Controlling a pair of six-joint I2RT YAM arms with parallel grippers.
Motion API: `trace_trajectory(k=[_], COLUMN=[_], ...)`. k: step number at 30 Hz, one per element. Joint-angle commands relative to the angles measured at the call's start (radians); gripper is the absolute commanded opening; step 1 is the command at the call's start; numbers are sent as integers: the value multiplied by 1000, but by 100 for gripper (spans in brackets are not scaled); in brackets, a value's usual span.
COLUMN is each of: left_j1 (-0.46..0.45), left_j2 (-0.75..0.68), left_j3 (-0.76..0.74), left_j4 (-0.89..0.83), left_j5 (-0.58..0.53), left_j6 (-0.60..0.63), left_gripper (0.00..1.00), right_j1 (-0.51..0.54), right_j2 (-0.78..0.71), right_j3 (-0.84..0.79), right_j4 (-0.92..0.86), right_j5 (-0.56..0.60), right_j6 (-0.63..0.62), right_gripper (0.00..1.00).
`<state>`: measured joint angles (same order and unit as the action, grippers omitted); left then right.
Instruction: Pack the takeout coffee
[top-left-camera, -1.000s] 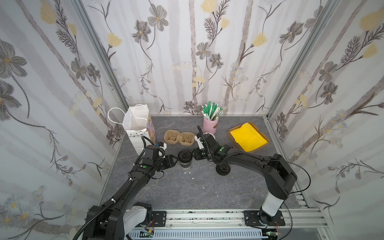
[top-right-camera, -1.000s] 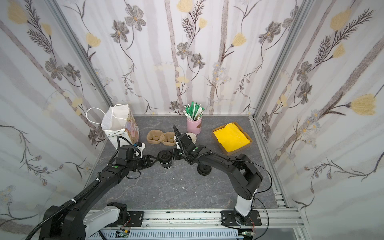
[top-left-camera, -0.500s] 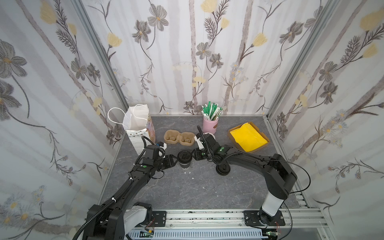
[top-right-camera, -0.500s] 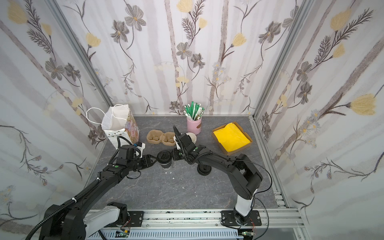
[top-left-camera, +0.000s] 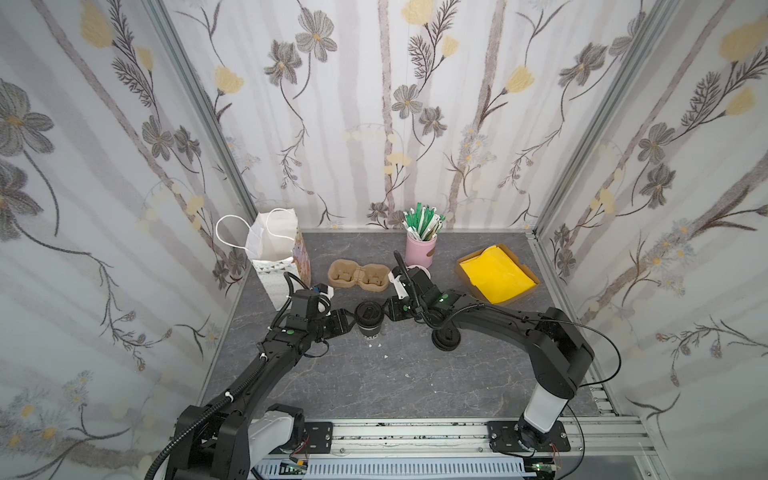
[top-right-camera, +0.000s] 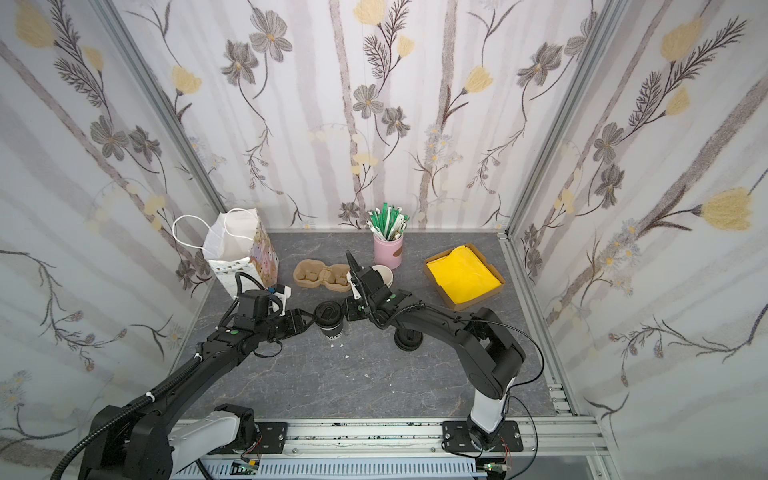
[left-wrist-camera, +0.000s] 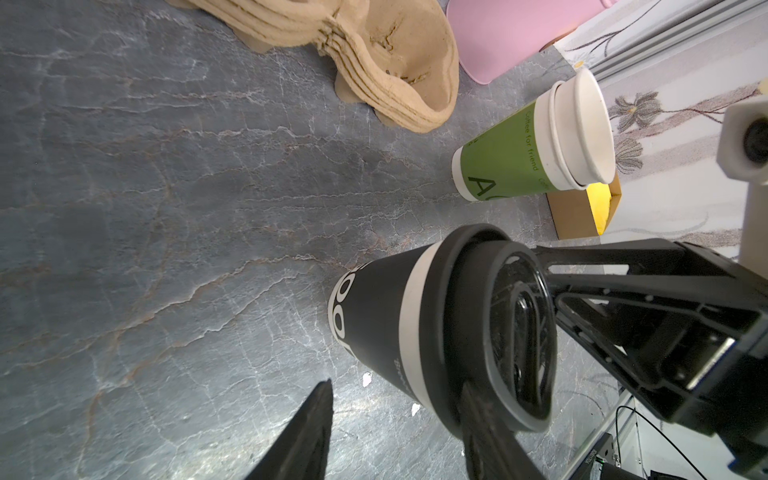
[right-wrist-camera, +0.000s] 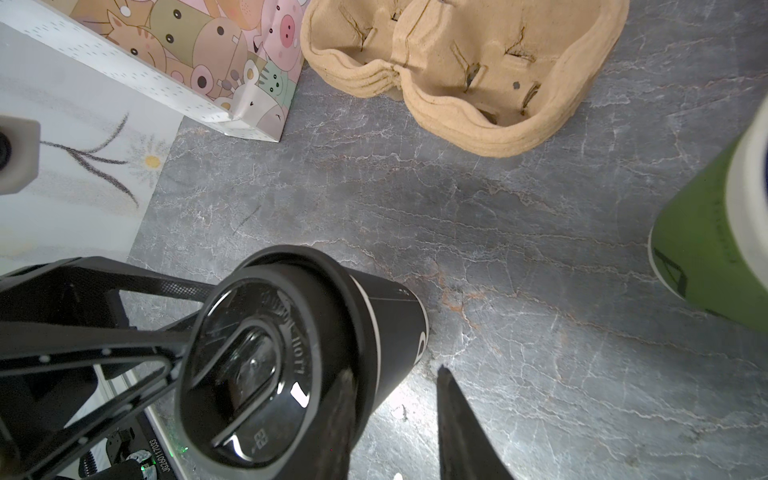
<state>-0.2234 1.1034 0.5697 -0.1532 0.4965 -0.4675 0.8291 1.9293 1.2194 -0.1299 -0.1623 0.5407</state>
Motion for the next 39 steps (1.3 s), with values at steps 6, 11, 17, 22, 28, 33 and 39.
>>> trace_trajectory(k=[6,11,17,22,28,33,39], left_j1=[-1,0,0,-8,-11,-12,-13], left_j2=[-14,-14,2,7,12,19,30], left_j3=[-10,-13,-14,-14,-16,-18,-19], left_j4=[18,18,18,18,17,15,17], left_j5=[-32,-45,-38,-36,-46,-49,-50], left_j6=[9,8,3,2,2,0,0], left_gripper=[52,51,51,49,49,49,49], right_j1=[1,3,3,7,12,13,13], right_j2=[8,5,9,19,19,13,8], right_j3=[11,11,14,11,11,13,16], right_j4=[0,-2,-5,-5,-9,-15,-26], right_j5=[-2,2,8,7,12,23,38], right_j6=[-5,-6,-5,-3,-3,-4,-6], right_gripper=[34,34,35,35,36,36,36])
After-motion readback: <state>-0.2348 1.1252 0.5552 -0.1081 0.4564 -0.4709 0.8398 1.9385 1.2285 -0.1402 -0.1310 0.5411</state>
